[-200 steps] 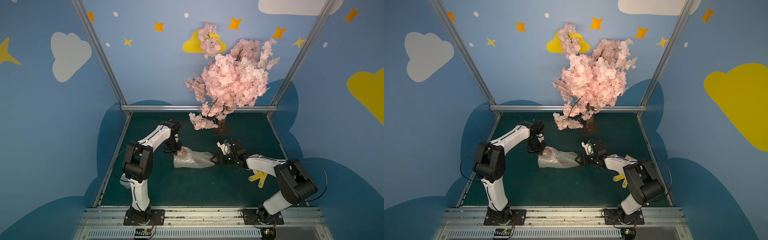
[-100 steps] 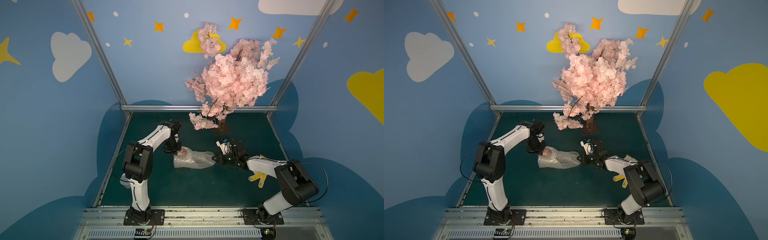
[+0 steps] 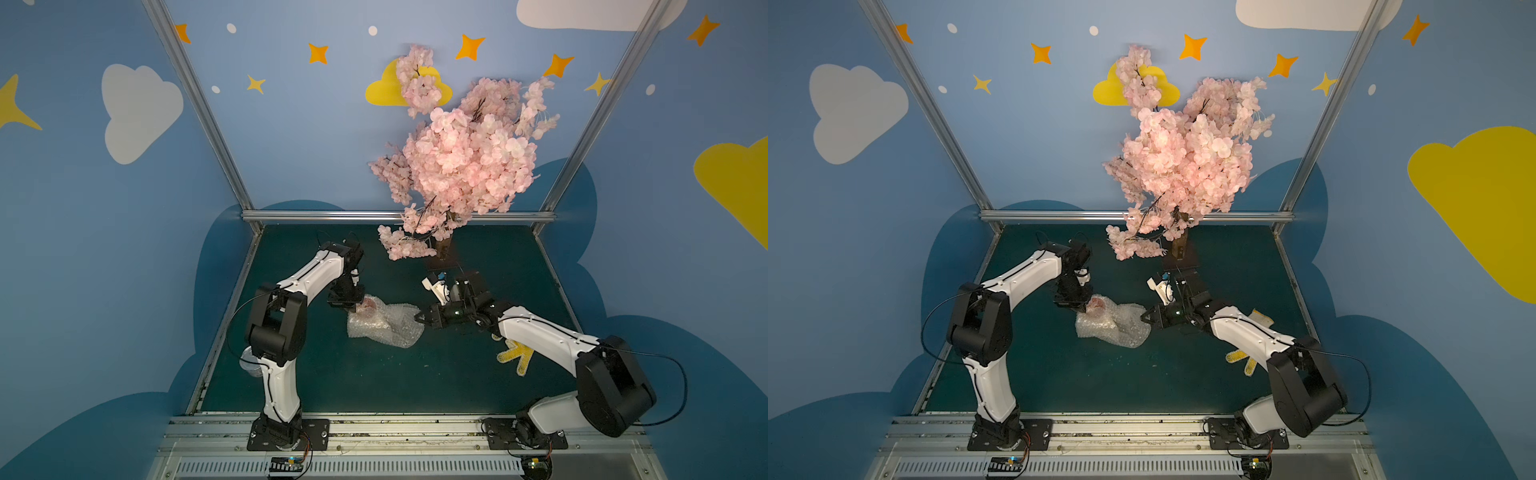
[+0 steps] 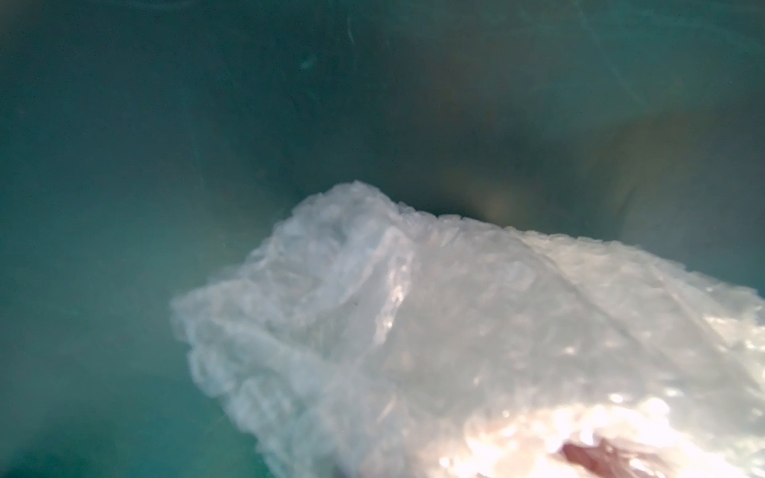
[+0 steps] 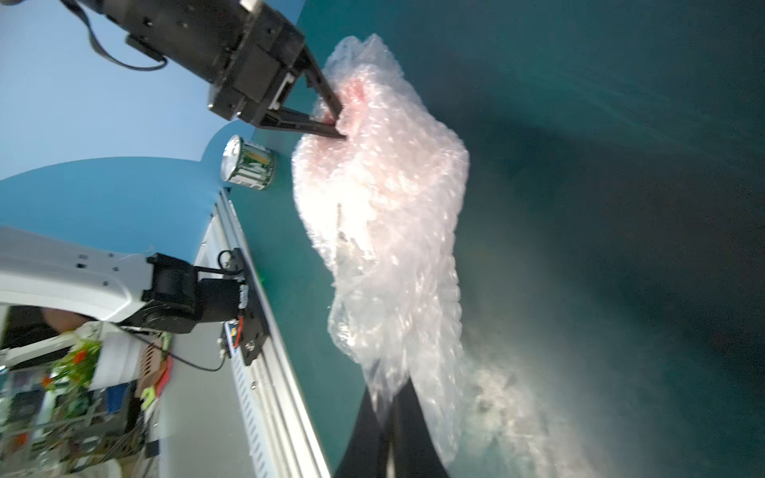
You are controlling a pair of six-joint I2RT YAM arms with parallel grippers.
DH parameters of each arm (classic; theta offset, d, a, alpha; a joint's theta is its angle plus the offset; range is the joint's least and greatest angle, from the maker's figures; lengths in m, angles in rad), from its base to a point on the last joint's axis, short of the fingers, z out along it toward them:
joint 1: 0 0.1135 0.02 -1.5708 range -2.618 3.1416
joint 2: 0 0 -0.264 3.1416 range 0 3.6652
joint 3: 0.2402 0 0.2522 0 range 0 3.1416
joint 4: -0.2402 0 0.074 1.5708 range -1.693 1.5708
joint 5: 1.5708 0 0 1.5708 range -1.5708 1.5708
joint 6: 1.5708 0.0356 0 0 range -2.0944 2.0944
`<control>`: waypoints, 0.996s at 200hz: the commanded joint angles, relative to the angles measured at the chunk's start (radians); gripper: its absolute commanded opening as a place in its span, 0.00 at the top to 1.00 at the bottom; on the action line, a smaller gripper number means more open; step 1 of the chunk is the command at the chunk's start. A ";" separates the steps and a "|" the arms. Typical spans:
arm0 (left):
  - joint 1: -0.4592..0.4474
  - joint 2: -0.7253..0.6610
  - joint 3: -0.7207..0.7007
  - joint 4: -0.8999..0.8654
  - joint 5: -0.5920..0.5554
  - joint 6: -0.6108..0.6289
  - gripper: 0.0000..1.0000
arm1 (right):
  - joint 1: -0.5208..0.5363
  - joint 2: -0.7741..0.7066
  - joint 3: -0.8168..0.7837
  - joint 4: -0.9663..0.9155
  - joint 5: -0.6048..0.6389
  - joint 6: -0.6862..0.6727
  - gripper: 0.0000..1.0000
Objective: Wrap mugs in bubble wrap
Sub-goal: Wrap the mug in bubble wrap.
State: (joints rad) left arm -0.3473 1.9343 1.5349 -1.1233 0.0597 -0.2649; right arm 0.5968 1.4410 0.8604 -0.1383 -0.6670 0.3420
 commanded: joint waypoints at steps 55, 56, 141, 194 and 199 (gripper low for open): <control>-0.088 -0.005 0.024 -0.011 -0.031 -0.020 0.97 | 0.061 0.117 0.154 0.118 -0.264 0.280 1.00; -0.090 -0.004 0.025 -0.011 -0.030 -0.020 0.97 | 0.062 0.121 0.154 0.125 -0.266 0.284 1.00; -0.141 0.011 0.015 0.026 0.007 0.007 0.97 | 0.125 0.392 0.234 0.477 -0.183 0.550 1.00; -0.141 0.008 0.005 0.063 0.034 0.027 0.97 | 0.165 0.476 0.337 0.266 -0.004 0.477 1.00; -0.142 0.008 0.005 0.065 0.037 0.026 0.97 | 0.170 0.480 0.354 0.220 0.022 0.456 1.00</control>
State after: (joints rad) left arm -0.4805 1.9484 1.5478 -1.0966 0.0319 -0.2569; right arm 0.7422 1.9068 1.1320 0.2161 -0.7834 0.8661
